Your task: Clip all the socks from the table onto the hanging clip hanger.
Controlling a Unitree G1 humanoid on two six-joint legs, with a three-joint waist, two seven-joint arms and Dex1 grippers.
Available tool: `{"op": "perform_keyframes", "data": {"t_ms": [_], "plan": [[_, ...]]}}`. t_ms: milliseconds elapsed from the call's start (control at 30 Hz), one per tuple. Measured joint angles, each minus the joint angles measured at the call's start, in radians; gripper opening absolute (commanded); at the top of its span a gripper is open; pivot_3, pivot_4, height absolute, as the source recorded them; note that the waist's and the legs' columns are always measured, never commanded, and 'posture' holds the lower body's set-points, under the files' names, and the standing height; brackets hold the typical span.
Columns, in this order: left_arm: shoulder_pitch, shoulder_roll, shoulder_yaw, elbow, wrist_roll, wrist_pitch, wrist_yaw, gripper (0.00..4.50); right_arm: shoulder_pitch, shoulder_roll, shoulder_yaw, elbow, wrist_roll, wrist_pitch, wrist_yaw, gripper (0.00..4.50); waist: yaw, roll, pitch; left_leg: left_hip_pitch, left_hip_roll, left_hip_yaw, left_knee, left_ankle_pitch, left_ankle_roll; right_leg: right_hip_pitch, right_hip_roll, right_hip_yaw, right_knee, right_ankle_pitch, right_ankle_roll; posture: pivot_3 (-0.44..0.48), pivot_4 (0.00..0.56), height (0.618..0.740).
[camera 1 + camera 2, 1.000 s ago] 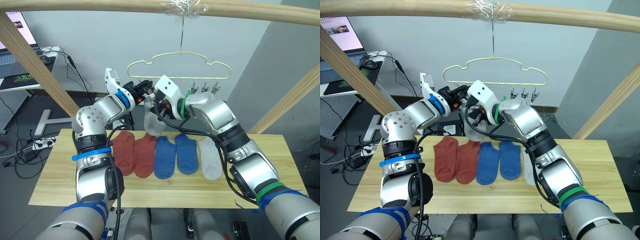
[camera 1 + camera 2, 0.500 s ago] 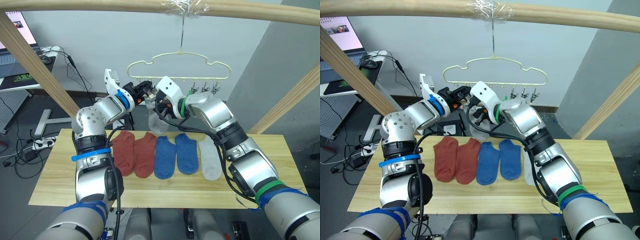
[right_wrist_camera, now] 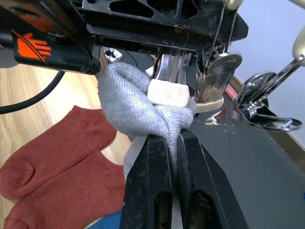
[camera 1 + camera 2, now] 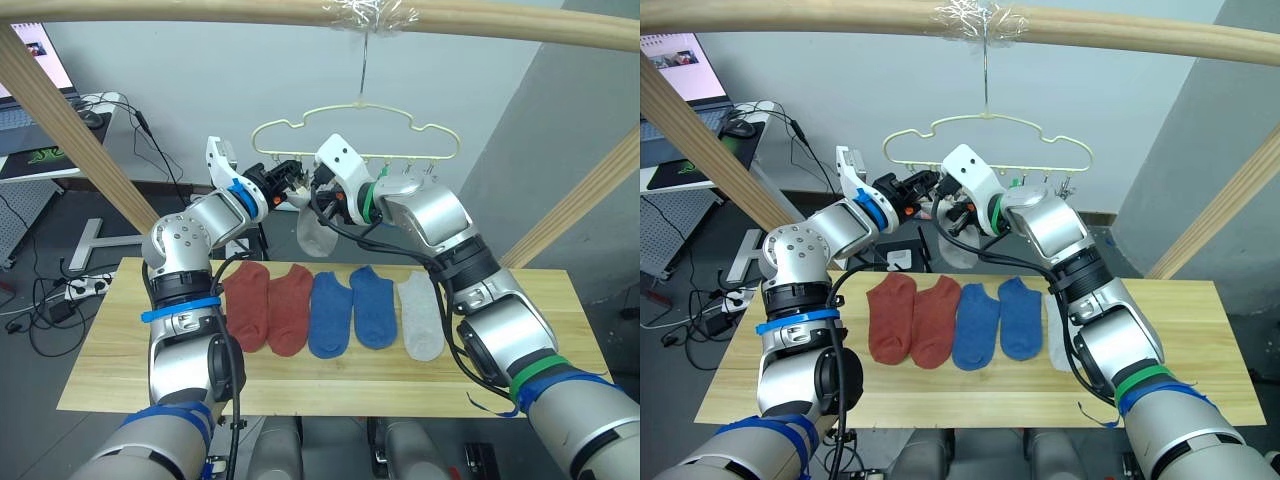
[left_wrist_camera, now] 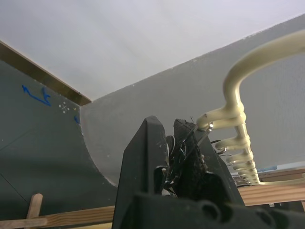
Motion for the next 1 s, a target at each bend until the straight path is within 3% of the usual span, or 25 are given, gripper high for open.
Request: {"op": "perform_keyframes", "data": {"t_ms": [167, 467, 600, 733, 1000], "plan": [[0.002, 0.000, -0.002, 0.000, 0.000, -0.001, -0.003, 0.21, 0.000, 0.000, -0.001, 0.000, 0.001, 0.006, 0.001, 0.01, 0.000, 0.000, 0.000, 0.000, 0.000, 0.000, 0.000, 0.000, 0.000, 0.000, 0.000, 0.000, 0.000, 0.000, 0.000, 0.066, 0.143, 0.740], [0.014, 0.000, -0.003, 0.000, -0.001, 0.009, -0.014, 2.97, -0.002, 0.002, -0.008, 0.000, 0.002, 0.009, 0.004, 0.00, 0.000, 0.000, 0.000, 0.000, 0.000, 0.000, 0.000, 0.000, 0.000, 0.000, 0.000, 0.000, 0.000, 0.000, 0.000, 0.065, 0.144, 0.740], [0.016, 0.000, 0.000, 0.001, -0.005, 0.016, -0.017, 2.97, -0.002, 0.002, -0.008, -0.001, 0.002, 0.010, 0.006, 0.00, 0.000, 0.000, 0.000, 0.000, 0.000, 0.000, 0.000, 0.000, 0.000, 0.000, 0.000, 0.000, 0.000, 0.000, 0.000, 0.065, 0.144, 0.740], [0.019, 0.009, 0.002, -0.001, -0.009, 0.026, -0.027, 3.00, 0.009, 0.002, -0.007, -0.018, 0.001, 0.015, 0.007, 1.14, 0.000, 0.000, 0.000, 0.000, 0.000, 0.000, 0.000, 0.000, 0.000, 0.000, 0.000, 0.000, 0.000, 0.000, 0.000, 0.064, 0.142, 0.740], [0.173, 0.084, -0.153, -0.200, 0.089, -0.036, -0.112, 3.00, 0.104, -0.007, 0.003, -0.140, 0.004, 0.078, 0.009, 3.98, 0.004, 0.000, -0.001, 0.000, 0.000, 0.000, 0.000, 0.000, 0.000, 0.000, 0.000, 0.000, 0.001, 0.000, 0.000, 0.089, 0.148, 0.740]]}}
